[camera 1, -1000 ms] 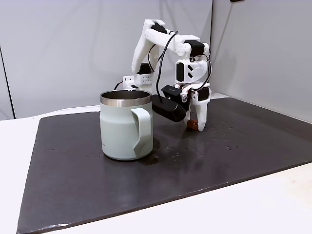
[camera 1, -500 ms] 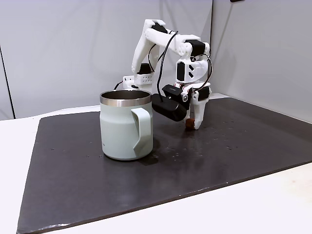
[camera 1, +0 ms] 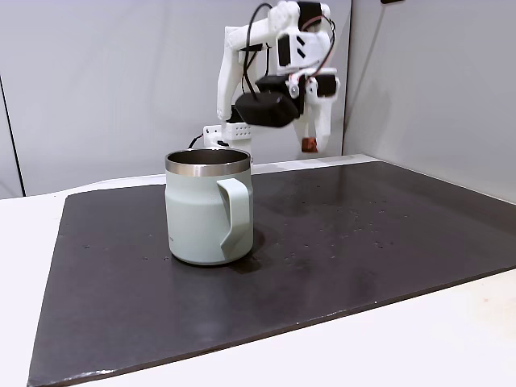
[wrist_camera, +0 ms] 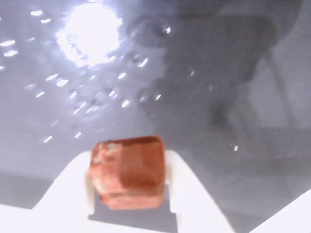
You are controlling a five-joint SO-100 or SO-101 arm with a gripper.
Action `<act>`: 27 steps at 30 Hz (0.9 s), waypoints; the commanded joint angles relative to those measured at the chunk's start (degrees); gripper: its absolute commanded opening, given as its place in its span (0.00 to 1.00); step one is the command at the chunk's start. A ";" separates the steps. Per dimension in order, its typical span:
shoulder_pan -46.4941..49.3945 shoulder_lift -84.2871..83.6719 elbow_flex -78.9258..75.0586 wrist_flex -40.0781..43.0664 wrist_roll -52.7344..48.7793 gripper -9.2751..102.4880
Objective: Grasp a cube and put it in the cup.
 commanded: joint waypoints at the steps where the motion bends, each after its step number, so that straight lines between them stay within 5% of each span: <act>1: 1.49 4.83 -7.65 4.04 0.09 0.10; 16: 16.44 -0.97 -26.37 9.93 -5.45 0.10; 27: 28.92 -23.12 -53.61 9.84 -11.87 0.11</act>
